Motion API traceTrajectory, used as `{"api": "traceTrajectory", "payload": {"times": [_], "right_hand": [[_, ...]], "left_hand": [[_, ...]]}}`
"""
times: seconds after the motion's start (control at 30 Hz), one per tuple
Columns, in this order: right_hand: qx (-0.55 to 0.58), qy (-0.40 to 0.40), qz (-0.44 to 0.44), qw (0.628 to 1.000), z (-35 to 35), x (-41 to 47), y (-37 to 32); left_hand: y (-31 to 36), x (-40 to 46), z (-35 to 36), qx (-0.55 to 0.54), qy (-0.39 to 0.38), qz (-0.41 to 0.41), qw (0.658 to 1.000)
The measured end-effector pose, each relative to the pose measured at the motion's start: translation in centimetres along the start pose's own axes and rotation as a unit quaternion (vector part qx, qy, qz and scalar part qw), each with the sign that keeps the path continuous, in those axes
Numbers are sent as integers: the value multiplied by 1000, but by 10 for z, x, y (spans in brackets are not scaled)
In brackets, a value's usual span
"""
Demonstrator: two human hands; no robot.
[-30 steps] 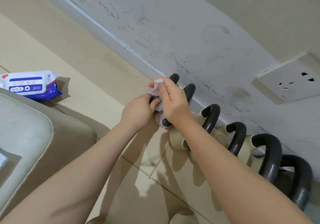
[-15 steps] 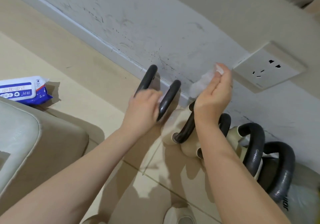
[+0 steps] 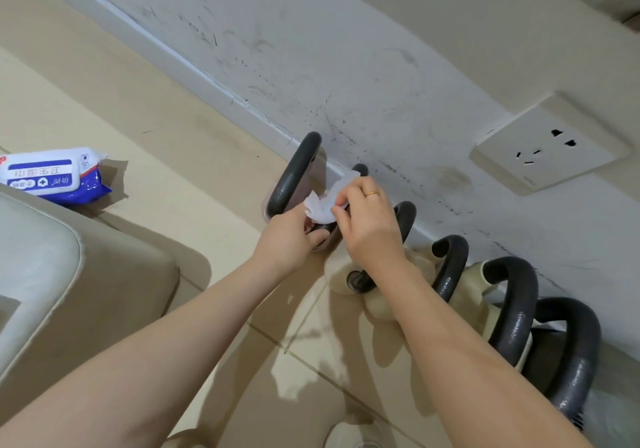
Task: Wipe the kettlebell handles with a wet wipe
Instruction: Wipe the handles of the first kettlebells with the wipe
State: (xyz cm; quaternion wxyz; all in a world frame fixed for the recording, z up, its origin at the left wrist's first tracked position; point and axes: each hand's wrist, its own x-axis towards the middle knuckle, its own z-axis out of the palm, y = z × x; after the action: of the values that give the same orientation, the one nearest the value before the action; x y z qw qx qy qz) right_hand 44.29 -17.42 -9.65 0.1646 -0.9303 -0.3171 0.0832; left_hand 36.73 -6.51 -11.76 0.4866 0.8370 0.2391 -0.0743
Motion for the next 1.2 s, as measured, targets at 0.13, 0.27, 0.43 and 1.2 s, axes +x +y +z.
{"api": "traceTrajectory", "payload": {"times": [0.13, 0.27, 0.43, 1.2], "right_hand": [[-71, -98, 2, 993, -8, 10, 6], [-98, -87, 46, 990, -6, 2, 8], [45, -4, 103, 994, -15, 8, 12], [-284, -121, -109, 945, -10, 56, 16]], "left_hand": [[3, 0, 0, -28, -3, 36, 999], [6, -4, 0, -76, -1, 89, 993], [1, -4, 4, -71, 0, 91, 993], [0, 12, -6, -13, -69, 14, 997]]}}
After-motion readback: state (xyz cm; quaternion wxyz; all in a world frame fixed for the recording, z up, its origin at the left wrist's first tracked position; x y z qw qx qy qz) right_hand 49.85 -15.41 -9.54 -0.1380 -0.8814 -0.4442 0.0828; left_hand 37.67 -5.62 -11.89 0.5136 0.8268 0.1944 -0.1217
